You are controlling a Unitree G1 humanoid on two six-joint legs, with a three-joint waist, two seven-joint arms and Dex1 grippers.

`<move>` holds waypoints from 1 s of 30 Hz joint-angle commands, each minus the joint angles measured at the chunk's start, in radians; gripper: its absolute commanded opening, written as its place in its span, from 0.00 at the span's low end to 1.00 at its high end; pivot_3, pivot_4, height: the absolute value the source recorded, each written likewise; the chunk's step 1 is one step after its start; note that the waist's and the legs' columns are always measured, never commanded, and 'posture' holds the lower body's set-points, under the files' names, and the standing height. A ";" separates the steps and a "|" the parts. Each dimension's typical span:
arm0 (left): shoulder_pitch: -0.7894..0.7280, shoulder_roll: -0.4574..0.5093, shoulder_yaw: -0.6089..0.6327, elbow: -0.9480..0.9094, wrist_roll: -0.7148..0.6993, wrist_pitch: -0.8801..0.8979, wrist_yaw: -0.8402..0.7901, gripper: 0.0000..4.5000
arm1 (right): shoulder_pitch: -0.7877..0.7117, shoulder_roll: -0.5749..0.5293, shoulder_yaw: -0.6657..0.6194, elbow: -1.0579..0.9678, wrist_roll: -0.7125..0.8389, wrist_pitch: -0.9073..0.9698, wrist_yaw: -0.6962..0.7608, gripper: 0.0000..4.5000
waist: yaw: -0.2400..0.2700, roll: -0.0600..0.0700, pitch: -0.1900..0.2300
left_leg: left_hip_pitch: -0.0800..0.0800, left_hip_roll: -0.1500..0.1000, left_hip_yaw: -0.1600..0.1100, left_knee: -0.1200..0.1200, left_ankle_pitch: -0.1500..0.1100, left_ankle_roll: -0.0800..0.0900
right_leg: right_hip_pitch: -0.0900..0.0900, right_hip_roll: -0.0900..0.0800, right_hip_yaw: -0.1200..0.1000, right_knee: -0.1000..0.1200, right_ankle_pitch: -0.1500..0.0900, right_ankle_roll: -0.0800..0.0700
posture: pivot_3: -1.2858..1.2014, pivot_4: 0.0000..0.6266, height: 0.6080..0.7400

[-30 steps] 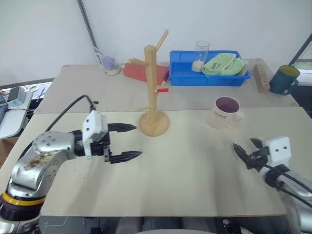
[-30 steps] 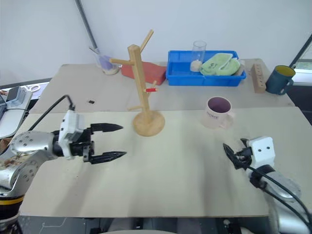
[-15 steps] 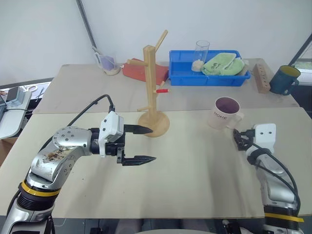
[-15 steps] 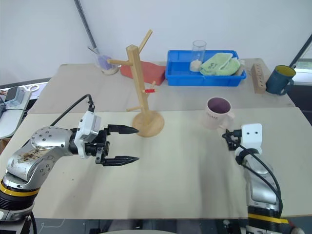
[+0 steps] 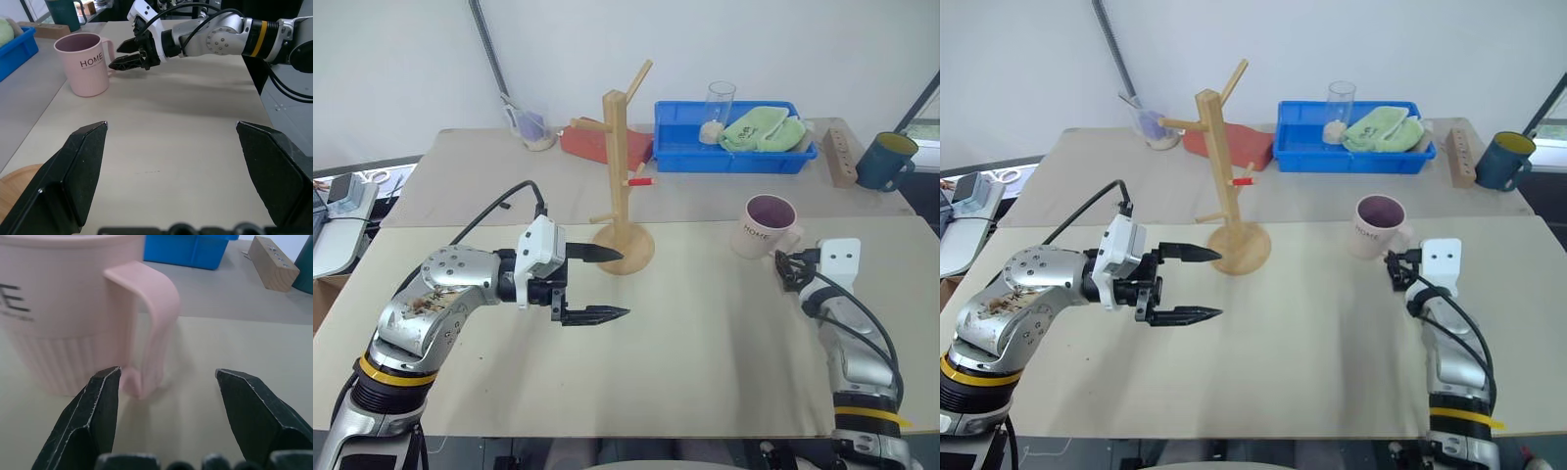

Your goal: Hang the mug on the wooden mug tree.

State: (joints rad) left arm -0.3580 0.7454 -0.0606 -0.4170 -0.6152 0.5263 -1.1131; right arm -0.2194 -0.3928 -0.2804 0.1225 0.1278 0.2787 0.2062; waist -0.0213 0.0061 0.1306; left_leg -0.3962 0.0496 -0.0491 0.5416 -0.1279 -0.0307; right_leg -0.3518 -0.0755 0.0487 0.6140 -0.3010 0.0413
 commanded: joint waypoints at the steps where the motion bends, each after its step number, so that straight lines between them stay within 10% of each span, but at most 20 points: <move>1: -0.029 0.008 0.012 -0.010 -0.002 0.008 0.007 1.00 | -0.050 0.005 0.002 0.043 0.002 -0.046 -0.006 0.65 | -0.001 0.000 0.000 | 0.000 0.000 0.000 0.000 0.000 0.000 | 0.000 0.000 0.000 0.000 0.000 0.000 | 0.52 0.24 0.86; 10: -0.018 0.017 0.025 -0.014 0.007 0.015 0.021 1.00 | -0.079 0.010 0.010 0.095 0.007 -0.065 -0.003 0.00 | 0.000 0.000 0.000 | 0.000 0.000 0.000 0.000 0.000 0.001 | 0.000 0.002 0.003 0.001 0.000 0.000 | 0.52 0.24 0.86; 21: 0.159 0.064 0.225 0.051 0.007 -0.028 0.066 1.00 | -0.084 -0.267 0.273 -0.241 -0.190 -0.096 0.266 0.00 | -0.009 0.000 0.000 | 0.002 0.000 0.000 -0.001 0.000 0.001 | 0.000 0.011 0.020 0.001 0.000 0.000 | 0.52 0.24 0.86; 30: 0.236 0.074 0.333 0.127 -0.027 -0.095 0.006 1.00 | -0.509 -0.393 0.508 -0.227 -0.299 -0.198 0.601 0.00 | -0.022 -0.002 0.001 | 0.006 0.001 0.000 -0.002 -0.004 -0.006 | -0.002 0.012 0.021 0.000 0.000 -0.001 | 0.52 0.24 0.86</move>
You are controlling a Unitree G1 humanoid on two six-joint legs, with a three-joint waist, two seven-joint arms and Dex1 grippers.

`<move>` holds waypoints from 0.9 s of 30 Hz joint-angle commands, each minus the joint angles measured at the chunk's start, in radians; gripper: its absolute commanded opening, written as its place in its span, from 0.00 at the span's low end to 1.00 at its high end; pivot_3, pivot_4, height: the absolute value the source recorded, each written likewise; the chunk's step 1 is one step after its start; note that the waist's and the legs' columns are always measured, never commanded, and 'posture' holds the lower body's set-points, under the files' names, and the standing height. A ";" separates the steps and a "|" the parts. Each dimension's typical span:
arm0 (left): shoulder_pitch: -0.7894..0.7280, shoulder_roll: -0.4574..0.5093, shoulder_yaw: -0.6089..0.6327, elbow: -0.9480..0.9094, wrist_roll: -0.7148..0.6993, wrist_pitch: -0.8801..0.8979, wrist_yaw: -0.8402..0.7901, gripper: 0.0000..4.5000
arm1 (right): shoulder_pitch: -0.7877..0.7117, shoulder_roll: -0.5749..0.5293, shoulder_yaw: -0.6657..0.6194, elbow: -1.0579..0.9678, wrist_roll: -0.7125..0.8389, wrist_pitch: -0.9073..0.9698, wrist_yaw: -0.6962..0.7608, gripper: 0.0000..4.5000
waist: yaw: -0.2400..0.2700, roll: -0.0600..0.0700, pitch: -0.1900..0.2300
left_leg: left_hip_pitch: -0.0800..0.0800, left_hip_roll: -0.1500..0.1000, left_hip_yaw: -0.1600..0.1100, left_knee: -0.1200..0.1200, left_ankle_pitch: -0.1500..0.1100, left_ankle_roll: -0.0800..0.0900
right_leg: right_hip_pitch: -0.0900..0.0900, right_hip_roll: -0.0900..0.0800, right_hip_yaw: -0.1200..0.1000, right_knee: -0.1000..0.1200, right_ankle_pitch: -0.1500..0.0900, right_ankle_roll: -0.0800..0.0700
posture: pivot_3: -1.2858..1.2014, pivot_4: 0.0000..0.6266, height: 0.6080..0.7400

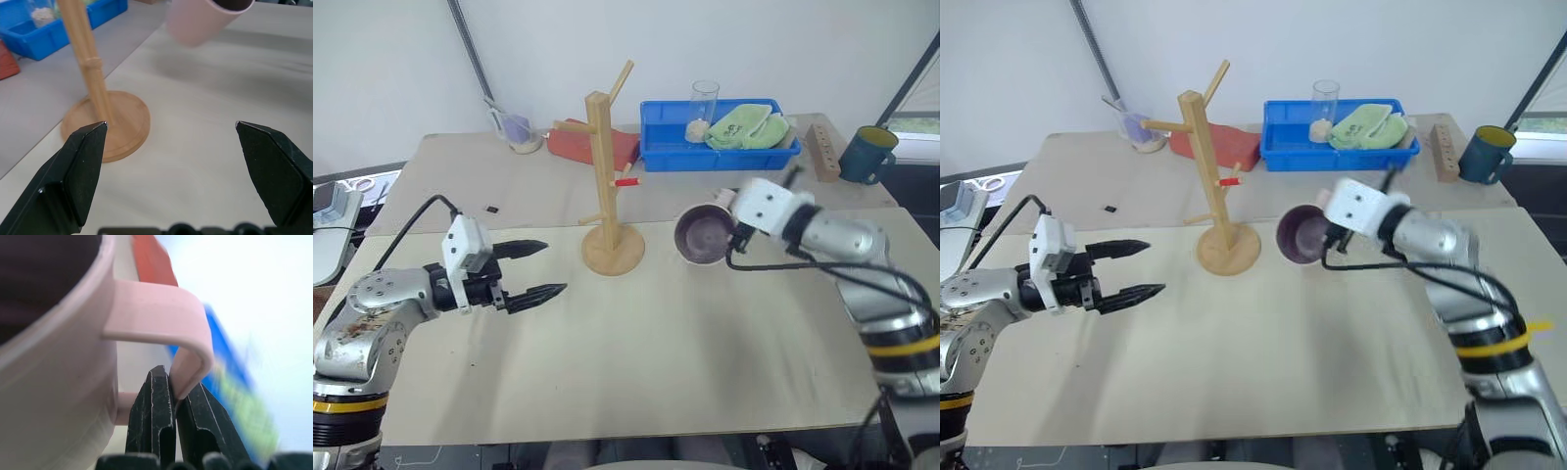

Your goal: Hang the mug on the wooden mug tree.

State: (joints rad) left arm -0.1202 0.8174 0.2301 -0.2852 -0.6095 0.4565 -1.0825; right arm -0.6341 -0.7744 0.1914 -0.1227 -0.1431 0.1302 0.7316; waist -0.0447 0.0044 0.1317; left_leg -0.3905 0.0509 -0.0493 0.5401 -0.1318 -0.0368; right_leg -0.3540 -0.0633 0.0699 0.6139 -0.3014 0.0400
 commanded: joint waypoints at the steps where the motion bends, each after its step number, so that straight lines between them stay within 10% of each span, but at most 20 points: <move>1: 0.000 0.001 0.043 -0.007 -0.036 -0.026 -0.027 1.00 | -0.151 -0.008 0.062 0.047 -0.044 -0.069 0.110 0.00 | 0.004 0.000 0.000 | 0.000 0.000 0.000 0.000 0.000 0.000 | 0.000 0.000 0.000 0.000 0.000 0.000 | 0.52 0.24 0.86; 27: -0.149 -0.046 0.014 -0.119 -0.170 0.106 0.121 1.00 | -0.532 0.210 0.225 0.406 -0.196 -0.223 0.280 0.00 | 0.002 0.000 0.000 | 0.003 0.001 0.000 -0.002 0.003 0.006 | -0.001 0.003 0.000 0.011 0.000 -0.003 | 0.52 0.24 0.86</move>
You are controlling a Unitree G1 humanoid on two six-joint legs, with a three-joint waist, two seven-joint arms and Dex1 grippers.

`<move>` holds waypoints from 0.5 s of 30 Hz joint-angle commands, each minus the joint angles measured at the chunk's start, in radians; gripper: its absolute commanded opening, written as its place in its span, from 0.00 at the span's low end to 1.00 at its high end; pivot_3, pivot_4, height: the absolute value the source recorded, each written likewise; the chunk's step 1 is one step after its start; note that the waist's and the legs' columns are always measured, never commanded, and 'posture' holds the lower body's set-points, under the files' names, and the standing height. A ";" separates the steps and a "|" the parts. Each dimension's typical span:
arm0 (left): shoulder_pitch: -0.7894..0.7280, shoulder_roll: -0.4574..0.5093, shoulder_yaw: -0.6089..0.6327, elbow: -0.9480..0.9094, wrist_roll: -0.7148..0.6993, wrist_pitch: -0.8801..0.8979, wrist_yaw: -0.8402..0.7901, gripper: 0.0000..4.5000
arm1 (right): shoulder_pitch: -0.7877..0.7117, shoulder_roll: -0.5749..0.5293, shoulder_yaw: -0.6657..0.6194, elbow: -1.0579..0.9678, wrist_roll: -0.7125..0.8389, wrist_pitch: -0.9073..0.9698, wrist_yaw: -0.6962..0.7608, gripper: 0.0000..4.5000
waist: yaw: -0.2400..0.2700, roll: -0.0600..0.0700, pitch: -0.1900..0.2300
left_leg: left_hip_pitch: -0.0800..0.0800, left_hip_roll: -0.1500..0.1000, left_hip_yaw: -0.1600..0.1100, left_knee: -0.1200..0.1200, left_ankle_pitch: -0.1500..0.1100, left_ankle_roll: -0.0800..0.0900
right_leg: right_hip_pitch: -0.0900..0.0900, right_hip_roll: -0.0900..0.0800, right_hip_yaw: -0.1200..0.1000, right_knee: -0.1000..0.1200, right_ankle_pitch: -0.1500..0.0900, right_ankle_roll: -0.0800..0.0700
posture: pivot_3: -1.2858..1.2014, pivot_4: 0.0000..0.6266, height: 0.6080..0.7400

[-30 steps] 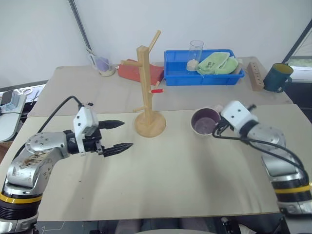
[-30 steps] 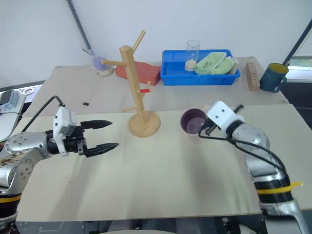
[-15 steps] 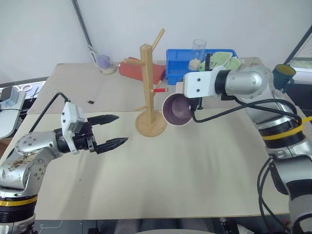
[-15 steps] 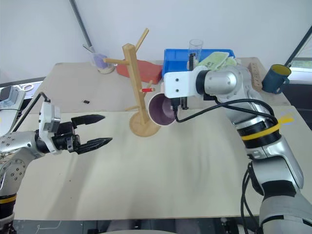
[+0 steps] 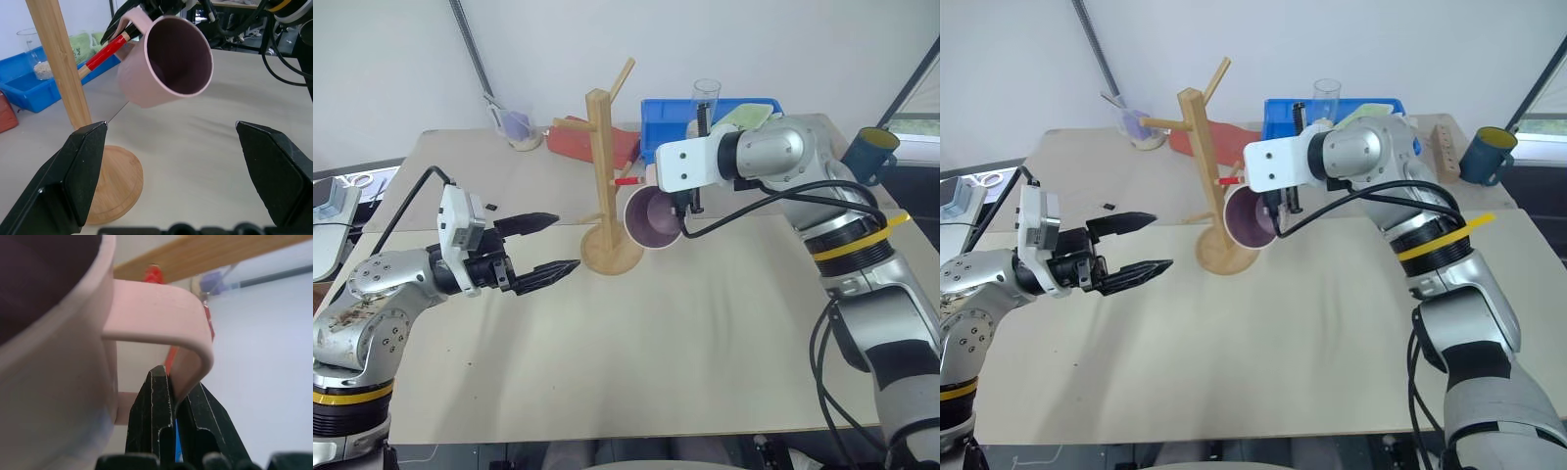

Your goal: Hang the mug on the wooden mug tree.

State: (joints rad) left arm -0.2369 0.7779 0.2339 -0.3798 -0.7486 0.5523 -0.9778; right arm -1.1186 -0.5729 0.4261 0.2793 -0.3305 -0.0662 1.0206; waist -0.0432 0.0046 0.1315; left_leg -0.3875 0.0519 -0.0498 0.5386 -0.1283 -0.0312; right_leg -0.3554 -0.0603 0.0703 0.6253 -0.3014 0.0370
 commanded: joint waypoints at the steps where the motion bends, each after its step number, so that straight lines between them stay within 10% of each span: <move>1: -0.041 -0.014 0.012 -0.026 -0.043 0.014 0.023 1.00 | -0.052 0.013 -0.008 0.015 -0.014 -0.031 -0.009 0.00 | 0.000 0.000 0.000 | 0.000 0.000 0.000 0.000 0.000 0.000 | 0.000 0.000 0.000 0.000 0.000 0.000 | 0.52 0.24 0.86; 15: -0.112 -0.040 0.003 -0.071 -0.132 0.077 0.098 1.00 | -0.107 0.067 -0.001 0.122 -0.057 -0.081 -0.006 0.00 | 0.000 0.000 0.000 | 0.000 0.000 -0.001 0.000 0.000 0.000 | 0.000 0.001 0.000 0.001 0.002 0.003 | 0.52 0.24 0.86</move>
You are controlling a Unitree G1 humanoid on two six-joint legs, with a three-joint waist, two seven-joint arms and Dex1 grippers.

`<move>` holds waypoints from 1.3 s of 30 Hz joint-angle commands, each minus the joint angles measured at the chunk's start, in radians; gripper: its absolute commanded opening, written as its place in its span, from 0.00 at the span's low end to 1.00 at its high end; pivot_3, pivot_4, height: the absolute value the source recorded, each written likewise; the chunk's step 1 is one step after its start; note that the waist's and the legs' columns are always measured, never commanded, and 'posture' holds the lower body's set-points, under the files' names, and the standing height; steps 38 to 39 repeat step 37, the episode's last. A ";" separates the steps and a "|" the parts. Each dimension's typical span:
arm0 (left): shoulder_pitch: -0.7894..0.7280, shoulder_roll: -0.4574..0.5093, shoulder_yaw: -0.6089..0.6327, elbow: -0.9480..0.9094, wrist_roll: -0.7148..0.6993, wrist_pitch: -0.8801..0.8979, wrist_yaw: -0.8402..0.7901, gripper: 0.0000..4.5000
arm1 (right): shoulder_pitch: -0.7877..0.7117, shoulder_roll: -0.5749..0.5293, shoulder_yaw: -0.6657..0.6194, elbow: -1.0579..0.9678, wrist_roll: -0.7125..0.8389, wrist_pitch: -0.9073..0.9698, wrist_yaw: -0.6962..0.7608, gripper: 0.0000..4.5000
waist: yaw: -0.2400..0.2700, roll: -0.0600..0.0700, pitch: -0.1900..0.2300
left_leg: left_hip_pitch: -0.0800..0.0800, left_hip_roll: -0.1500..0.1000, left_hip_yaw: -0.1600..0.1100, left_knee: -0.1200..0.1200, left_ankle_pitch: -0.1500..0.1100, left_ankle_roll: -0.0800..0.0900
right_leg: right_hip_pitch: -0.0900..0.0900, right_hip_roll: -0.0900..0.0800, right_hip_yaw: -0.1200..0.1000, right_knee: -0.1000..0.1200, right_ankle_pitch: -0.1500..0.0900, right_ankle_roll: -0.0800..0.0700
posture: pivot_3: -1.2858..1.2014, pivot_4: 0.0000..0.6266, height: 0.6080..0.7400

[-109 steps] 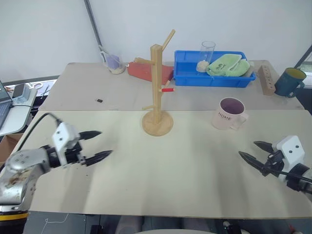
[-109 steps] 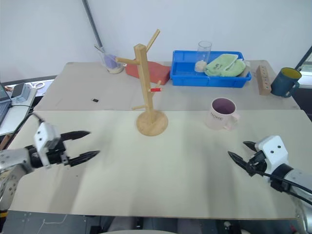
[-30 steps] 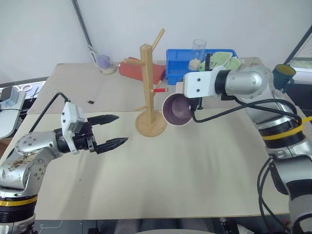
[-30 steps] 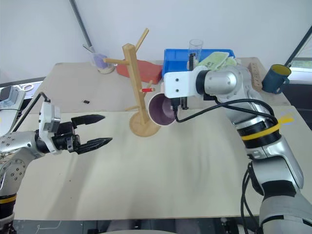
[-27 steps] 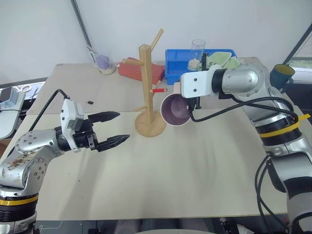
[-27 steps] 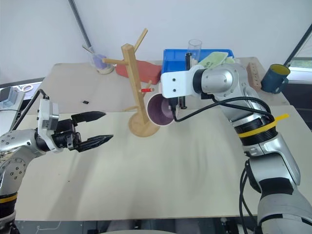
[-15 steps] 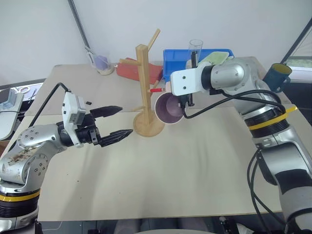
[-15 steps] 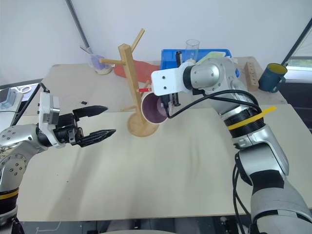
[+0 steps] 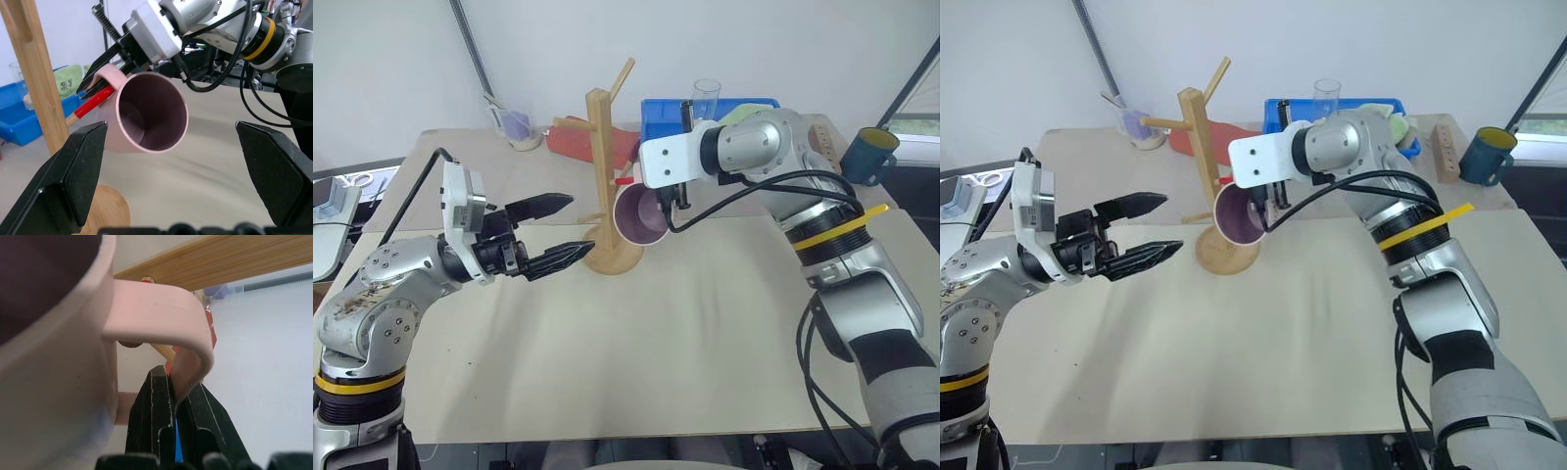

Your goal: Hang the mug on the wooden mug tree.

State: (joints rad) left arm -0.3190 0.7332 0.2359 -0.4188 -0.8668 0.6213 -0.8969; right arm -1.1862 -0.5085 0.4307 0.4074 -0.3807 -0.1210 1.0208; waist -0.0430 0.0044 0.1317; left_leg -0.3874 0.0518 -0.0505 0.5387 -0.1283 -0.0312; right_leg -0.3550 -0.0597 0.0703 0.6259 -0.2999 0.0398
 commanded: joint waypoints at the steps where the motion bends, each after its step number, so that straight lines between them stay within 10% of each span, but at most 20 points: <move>1: -0.037 0.003 -0.005 -0.037 -0.013 0.012 0.026 1.00 | -0.042 0.003 -0.005 -0.001 -0.011 -0.031 -0.011 0.00 | 0.000 0.000 0.000 | 0.000 0.000 0.000 0.000 0.000 0.000 | 0.000 0.000 0.000 0.000 0.000 0.000 | 0.52 0.24 0.86; 3: -0.045 0.003 -0.011 -0.044 -0.014 0.019 0.038 1.00 | -0.045 0.005 -0.007 0.001 -0.014 -0.036 -0.013 0.00 | 0.000 0.000 0.000 | 0.000 0.000 0.000 0.000 0.000 0.000 | 0.000 0.000 0.000 0.000 0.000 0.000 | 0.52 0.24 0.86; 11: -0.077 -0.006 -0.027 -0.049 -0.017 0.039 0.067 1.00 | -0.046 -0.009 -0.026 -0.037 0.011 -0.042 0.011 0.68 | 0.000 0.000 0.000 | 0.000 0.000 0.000 0.000 0.000 0.000 | 0.001 0.000 0.000 0.000 0.001 0.001 | 0.52 0.24 0.86; 23: -0.054 0.073 -0.038 0.000 0.087 0.051 0.090 1.00 | 0.004 -0.164 -0.154 -0.175 0.276 0.057 0.260 0.68 | 0.001 -0.001 0.000 | 0.001 0.000 0.000 0.000 0.000 0.000 | 0.001 0.000 0.000 0.000 0.000 0.000 | 0.52 0.24 0.86; 28: 0.020 0.183 -0.021 0.066 0.234 -0.024 0.048 1.00 | 0.098 -0.231 -0.274 -0.322 0.516 0.370 0.374 0.68 | -0.001 -0.001 0.001 | 0.002 0.000 0.000 0.000 -0.003 -0.005 | 0.002 0.000 0.000 0.000 -0.002 -0.004 | 0.52 0.24 0.86; 39: 0.076 0.240 0.084 0.186 0.252 -0.094 -0.068 1.00 | 0.250 -0.303 -0.450 -0.547 0.771 0.738 0.287 0.68 | 0.003 -0.002 0.001 | 0.001 0.000 0.001 -0.001 -0.005 -0.007 | -0.002 -0.002 0.000 -0.001 -0.005 -0.009 | 0.52 0.24 0.86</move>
